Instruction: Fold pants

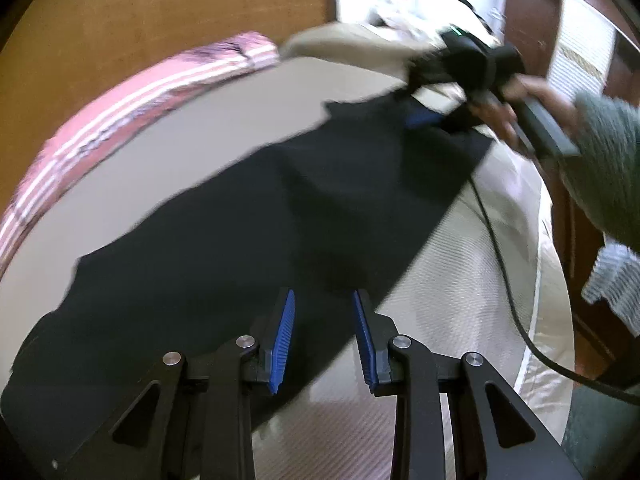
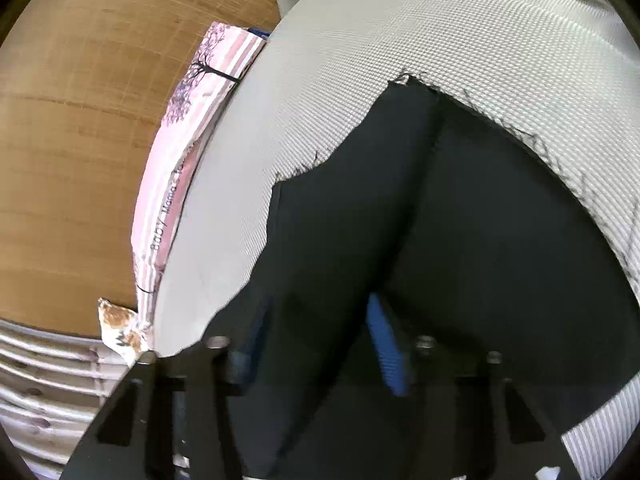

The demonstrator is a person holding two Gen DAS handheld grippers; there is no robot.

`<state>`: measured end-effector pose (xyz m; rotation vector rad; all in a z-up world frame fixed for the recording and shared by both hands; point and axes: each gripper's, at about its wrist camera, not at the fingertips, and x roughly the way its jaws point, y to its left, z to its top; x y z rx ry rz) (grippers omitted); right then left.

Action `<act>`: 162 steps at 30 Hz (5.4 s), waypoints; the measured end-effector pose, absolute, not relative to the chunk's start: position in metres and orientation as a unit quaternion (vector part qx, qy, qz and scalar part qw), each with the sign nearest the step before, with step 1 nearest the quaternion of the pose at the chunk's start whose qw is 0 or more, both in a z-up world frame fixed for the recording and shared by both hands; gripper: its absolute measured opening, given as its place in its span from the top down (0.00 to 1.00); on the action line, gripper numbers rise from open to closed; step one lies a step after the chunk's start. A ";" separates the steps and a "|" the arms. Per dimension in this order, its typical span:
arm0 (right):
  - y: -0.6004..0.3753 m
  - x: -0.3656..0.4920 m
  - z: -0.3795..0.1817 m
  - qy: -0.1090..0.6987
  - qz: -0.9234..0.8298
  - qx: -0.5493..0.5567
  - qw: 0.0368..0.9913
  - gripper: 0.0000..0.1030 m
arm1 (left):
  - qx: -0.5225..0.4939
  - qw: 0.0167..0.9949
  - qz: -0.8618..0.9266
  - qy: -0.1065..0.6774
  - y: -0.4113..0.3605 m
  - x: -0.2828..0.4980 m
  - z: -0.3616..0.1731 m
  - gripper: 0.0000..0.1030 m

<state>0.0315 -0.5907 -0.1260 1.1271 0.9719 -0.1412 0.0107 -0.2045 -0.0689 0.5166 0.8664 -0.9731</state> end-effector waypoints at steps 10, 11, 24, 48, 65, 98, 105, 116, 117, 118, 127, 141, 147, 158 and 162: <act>-0.597 0.040 -0.113 0.441 -0.052 0.521 0.729 0.89 | 0.272 0.743 -0.466 0.395 -0.244 -0.004 -0.099 0.70; -0.596 0.043 -0.110 0.442 -0.052 0.519 0.729 0.89 | 0.271 0.745 -0.466 0.394 -0.245 -0.003 -0.100 0.70; -0.542 0.158 -0.073 0.472 0.032 0.473 0.743 0.65 | 0.175 0.775 -0.435 0.425 -0.231 0.030 -0.092 0.85; -0.603 0.161 -0.135 0.464 -0.048 0.486 0.739 0.86 | 0.119 0.779 -0.406 0.462 -0.214 0.059 -0.104 0.85; -0.597 0.059 -0.028 0.411 -0.136 0.355 0.829 0.95 | 0.176 0.777 -0.446 0.408 -0.234 0.029 -0.084 0.85; -0.612 -0.068 -0.071 0.461 -0.302 0.282 0.785 0.63 | 0.196 0.723 -0.505 0.428 -0.225 0.016 -0.074 0.71; -0.570 -0.044 -0.053 0.462 -0.228 0.274 0.812 0.61 | 0.151 0.798 -0.388 0.436 -0.162 0.071 -0.069 0.57; -0.601 -0.086 -0.085 0.462 -0.266 0.370 0.761 0.60 | 0.113 0.820 -0.313 0.466 -0.113 0.092 -0.095 0.57; -0.602 -0.086 -0.090 0.464 -0.266 0.379 0.755 0.60 | 0.119 0.817 -0.317 0.467 -0.117 0.089 -0.097 0.57; -0.605 -0.086 -0.095 0.467 -0.269 0.386 0.748 0.61 | 0.124 0.816 -0.319 0.467 -0.119 0.088 -0.098 0.57; -0.608 -0.046 -0.089 0.464 -0.222 0.403 0.757 0.82 | 0.160 0.812 -0.325 0.457 -0.141 0.074 -0.107 0.57; -0.593 -0.022 -0.082 0.452 -0.117 0.405 0.786 0.69 | 0.156 0.819 -0.321 0.449 -0.140 0.071 -0.111 0.51; -0.595 -0.018 -0.089 0.448 -0.100 0.421 0.782 0.69 | 0.160 0.820 -0.319 0.447 -0.141 0.070 -0.111 0.49; -0.589 -0.020 -0.079 0.441 -0.126 0.372 0.807 0.86 | 0.161 0.820 -0.318 0.447 -0.142 0.070 -0.110 0.48; -0.597 -0.042 -0.061 0.404 -0.156 0.375 0.820 0.92 | 0.161 0.820 -0.319 0.447 -0.142 0.070 -0.110 0.47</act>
